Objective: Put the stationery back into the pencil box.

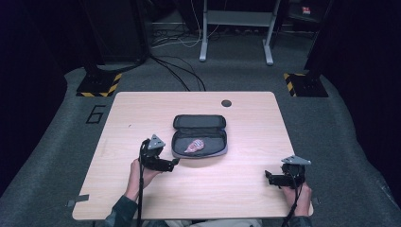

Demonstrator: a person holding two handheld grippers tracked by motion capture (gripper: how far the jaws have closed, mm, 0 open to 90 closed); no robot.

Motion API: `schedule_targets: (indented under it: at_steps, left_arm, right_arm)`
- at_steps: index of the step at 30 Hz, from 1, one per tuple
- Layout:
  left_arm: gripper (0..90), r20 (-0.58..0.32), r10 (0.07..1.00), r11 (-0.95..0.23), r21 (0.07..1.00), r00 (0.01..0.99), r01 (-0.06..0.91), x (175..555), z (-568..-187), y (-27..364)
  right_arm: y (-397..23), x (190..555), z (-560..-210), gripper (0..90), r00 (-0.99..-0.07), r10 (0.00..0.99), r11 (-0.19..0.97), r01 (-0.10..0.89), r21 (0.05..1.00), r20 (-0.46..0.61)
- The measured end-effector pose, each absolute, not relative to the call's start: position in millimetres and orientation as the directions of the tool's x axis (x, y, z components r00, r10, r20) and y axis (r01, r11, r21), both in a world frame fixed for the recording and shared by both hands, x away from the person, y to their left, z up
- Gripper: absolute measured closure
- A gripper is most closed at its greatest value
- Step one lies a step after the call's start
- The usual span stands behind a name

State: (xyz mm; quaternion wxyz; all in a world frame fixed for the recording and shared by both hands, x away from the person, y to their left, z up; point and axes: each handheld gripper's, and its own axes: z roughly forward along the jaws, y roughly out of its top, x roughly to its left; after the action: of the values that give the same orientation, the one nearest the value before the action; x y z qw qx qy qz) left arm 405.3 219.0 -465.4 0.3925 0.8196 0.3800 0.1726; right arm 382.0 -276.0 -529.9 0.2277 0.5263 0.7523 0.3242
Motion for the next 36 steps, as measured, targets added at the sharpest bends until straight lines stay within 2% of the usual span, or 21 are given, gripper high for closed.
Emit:
schedule_targets:
  at_steps: [7,18,23,24,36]
  left_arm:
    - [9.7,-0.015,0.787,-0.394,0.756,0.616,0.523,389.6,-476.8,242.0]
    - [4.1,-0.036,0.864,-0.328,0.716,0.501,0.617,361.0,-513.4,285.8]
    - [3.4,-0.02,0.864,-0.336,0.721,0.503,0.606,354.0,-522.3,294.3]
    - [3.0,0.007,0.864,-0.359,0.711,0.504,0.604,352.0,-526.8,294.2]
    - [2.8,0.015,0.865,-0.355,0.726,0.501,0.589,350.1,-531.4,295.7]
  right_arm:
    - [-276.0,381.8,-529.6,1.0,-0.343,0.939,0.238,0.646,0.725,-0.002]
    - [-275.9,381.7,-529.6,1.0,-0.341,0.94,0.236,0.647,0.725,-0.002]
    - [-276.0,381.8,-529.7,1.0,-0.343,0.939,0.238,0.646,0.726,-0.003]
    - [-275.9,381.8,-529.7,1.0,-0.342,0.94,0.237,0.646,0.726,-0.002]
    - [-276.0,382.5,-530.0,0.1,-0.342,0.94,0.242,0.644,0.725,-0.01]
